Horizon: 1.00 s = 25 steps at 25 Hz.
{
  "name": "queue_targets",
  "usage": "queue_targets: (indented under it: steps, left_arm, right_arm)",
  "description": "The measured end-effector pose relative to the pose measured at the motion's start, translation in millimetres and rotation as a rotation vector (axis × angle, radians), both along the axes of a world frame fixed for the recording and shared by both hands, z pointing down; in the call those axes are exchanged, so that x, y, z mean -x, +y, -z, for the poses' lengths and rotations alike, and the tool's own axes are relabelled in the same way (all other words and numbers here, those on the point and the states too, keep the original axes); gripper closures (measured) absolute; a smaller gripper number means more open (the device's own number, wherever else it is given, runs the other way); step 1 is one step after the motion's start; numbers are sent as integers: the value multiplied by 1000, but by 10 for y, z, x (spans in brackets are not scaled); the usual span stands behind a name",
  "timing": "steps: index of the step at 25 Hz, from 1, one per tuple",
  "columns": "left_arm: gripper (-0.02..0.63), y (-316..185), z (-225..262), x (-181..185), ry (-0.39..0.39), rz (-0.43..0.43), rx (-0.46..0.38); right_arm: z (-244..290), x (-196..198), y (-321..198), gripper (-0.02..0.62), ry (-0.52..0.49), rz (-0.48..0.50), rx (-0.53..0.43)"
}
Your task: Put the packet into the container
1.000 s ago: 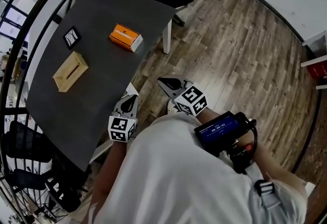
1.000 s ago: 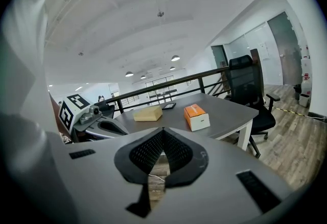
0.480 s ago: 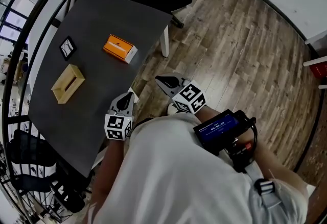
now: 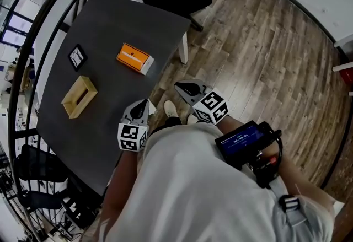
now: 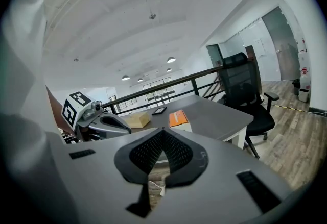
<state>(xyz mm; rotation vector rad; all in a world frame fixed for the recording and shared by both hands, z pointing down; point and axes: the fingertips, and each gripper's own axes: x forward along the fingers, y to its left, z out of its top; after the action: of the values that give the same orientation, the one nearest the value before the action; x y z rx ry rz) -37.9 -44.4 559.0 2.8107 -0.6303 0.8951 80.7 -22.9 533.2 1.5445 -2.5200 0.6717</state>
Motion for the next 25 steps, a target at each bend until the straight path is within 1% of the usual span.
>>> queue_targets:
  steps: [5,8,16,19,25]
  left_arm:
    - [597,-183,-73,-71,-11,-29,3]
    - [595,-364,-84,-59,-19,-55,-20]
    - [595,-841,-213,40,-176,-210,-129]
    - [595,-988,-258,24,-222,-266,-169]
    - [595,-1211,-396,-17,-342,-400,-289]
  right_arm:
    - [-70,-70,-137,588,-3,-31,18]
    - [-67,-63,-283,588,1,-43,12]
    - [-157,-57,-567,588,-16,-84,30]
    - [-185,-98,-639,588,-21,-100,41]
    - [-219,-161,-734,588,-25,-133,56]
